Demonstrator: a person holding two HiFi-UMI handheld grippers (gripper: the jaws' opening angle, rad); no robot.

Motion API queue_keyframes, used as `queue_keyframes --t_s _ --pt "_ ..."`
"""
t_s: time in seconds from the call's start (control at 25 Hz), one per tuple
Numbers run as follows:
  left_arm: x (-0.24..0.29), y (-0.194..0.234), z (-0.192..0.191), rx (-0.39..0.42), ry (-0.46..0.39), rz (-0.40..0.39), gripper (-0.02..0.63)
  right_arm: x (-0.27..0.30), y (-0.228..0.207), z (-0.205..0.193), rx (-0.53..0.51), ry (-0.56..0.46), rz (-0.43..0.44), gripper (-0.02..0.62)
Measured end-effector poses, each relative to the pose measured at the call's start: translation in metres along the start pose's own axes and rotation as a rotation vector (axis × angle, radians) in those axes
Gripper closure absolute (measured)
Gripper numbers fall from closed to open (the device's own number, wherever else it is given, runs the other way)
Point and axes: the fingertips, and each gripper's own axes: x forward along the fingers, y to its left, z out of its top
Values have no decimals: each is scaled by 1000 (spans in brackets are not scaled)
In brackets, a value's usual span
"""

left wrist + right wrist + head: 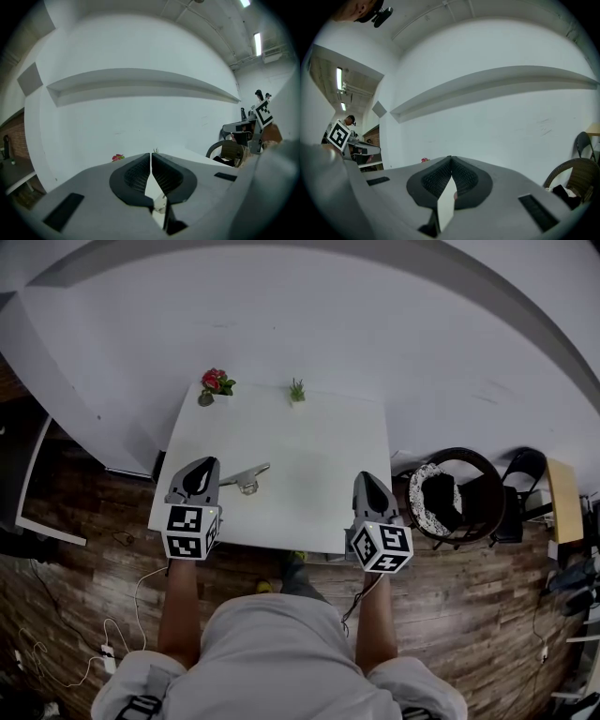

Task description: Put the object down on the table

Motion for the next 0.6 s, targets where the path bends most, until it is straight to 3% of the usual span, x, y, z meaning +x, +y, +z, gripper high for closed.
queue_keyframes --t_s 0.6 --pt "-21 9 14 -9 -70 23 586 -9 13 10 -32 -10 7 588"
